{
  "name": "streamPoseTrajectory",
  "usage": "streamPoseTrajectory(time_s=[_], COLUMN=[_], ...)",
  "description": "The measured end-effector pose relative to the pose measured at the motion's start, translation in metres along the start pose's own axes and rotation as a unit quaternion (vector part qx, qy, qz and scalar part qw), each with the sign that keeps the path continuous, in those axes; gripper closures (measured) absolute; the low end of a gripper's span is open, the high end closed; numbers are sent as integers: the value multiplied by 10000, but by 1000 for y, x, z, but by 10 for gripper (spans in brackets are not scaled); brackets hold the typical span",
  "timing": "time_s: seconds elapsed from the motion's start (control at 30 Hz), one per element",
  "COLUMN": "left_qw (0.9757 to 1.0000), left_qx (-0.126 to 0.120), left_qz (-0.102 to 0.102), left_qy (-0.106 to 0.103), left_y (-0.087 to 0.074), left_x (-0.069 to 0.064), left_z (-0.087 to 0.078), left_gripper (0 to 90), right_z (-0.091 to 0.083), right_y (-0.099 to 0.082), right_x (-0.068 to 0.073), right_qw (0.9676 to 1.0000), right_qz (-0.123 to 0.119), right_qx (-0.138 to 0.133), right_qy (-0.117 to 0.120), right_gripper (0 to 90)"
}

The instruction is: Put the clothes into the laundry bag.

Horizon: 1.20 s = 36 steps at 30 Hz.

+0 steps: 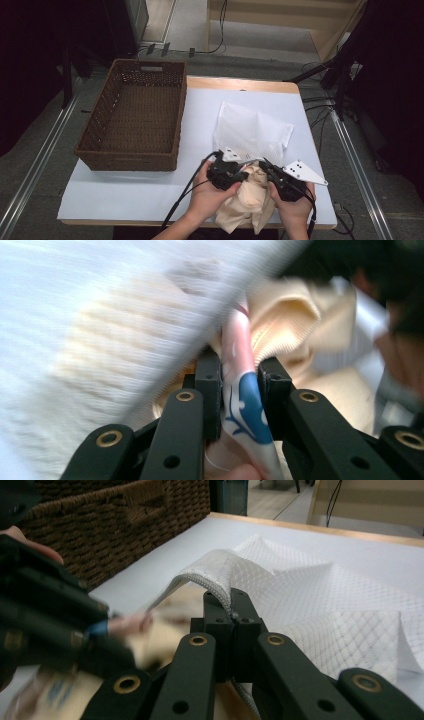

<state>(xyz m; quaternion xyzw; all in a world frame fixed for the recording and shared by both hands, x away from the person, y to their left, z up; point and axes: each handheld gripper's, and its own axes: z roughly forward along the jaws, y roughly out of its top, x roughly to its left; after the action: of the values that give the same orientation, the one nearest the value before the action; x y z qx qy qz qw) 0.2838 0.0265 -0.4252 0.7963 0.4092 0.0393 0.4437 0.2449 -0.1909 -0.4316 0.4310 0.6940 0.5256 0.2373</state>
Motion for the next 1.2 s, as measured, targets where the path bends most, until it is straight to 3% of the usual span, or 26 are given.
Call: streamPoseTrajectory(time_s=[0.03, 0.1, 0.13, 0.2, 0.23, 0.27, 0.3, 0.33, 0.37, 0.43, 0.5, 0.57, 0.63, 0.7, 0.8, 0.83, 0.87, 0.9, 0.93, 0.97, 1.0, 1.1, 1.17, 1.2], left_qw=[9996, 9970, 9957, 9948, 9943, 9941, 9950, 9957, 9972, 9997, 9997, 9996, 9994, 9964, 9886, 9843, 9807, 9790, 9787, 9790, 9814, 9895, 9962, 9984], left_qx=[-133, -223, -245, -159, -23, 77, 174, 208, 215, -23, -219, -198, 138, 524, 955, 1033, 1060, 1056, 1030, 978, 946, 811, 575, 370], left_qz=[-194, -339, -368, -203, 30, 247, 479, 562, 534, 191, -55, 10, 309, 574, 829, 1019, 1160, 1208, 1201, 1220, 1151, 837, 358, 95], left_qy=[126, 656, 818, 980, 1070, 1050, 856, 705, 487, 169, -108, -177, -5, 323, 817, 1008, 1167, 1260, 1306, 1306, 1207, 861, 544, 428], left_y=[-2, -8, -12, -14, -14, -13, -12, -11, -10, -7, -5, -6, -10, -15, -25, -28, -30, -30, -28, -27, -25, -20, -17, -16], left_x=[5, 14, 19, 22, 19, 14, 9, 7, 7, 12, 14, 6, -5, -12, -19, -22, -25, -26, -25, -23, -20, -7, 3, 8], left_z=[1, 9, 14, 21, 23, 24, 23, 21, 16, 2, -9, -12, -4, 8, 28, 31, 34, 32, 30, 27, 23, 11, 3, 0], left_gripper=[773, 773, 772, 746, 711, 673, 618, 522, 457, 382, 360, 303, 223, 160, 116, 107, 113, 159, 247, 395, 580, 652, 672, 677], right_z=[0, 2, 3, 7, 8, 9, 9, 9, 9, 9, 8, 9, 10, 11, 11, 11, 11, 11, 12, 12, 12, 12, 12, 12], right_y=[1, 0, -1, -4, -5, -6, -6, -6, -6, -6, -6, -6, -6, -6, -7, -7, -7, -8, -8, -8, -9, -9, -10, -10], right_x=[0, 2, 4, 6, 7, 8, 8, 6, 6, 4, 3, 4, 5, 5, 6, 5, 5, 5, 5, 5, 5, 5, 4, 5], right_qw=[10000, 10000, 9999, 9996, 9995, 9994, 9994, 9995, 9995, 9996, 9996, 9996, 9996, 9996, 9995, 9995, 9995, 9995, 9994, 9994, 9994, 9993, 9994, 9994], right_qz=[8, -60, -76, -151, -166, -181, -160, -136, -118, -71, -70, -76, -59, -51, -64, -70, -67, -78, -60, -58, -67, -58, -73, -71], right_qx=[-1, 59, 104, 209, 243, 271, 287, 286, 282, 282, 270, 260, 264, 269, 285, 292, 301, 295, 314, 327, 337, 350, 336, 320], right_qy=[-9, 18, 25, 77, 86, 87, 93, 79, 78, 62, 51, 51, 60, 60, 78, 84, 81, 92, 100, 98, 95, 85, 88, 81], right_gripper=[897, 897, 897, 897, 897, 897, 897, 897, 897, 897, 897, 897, 897, 897, 897, 896, 897, 897, 897, 897, 897, 897, 897, 897])
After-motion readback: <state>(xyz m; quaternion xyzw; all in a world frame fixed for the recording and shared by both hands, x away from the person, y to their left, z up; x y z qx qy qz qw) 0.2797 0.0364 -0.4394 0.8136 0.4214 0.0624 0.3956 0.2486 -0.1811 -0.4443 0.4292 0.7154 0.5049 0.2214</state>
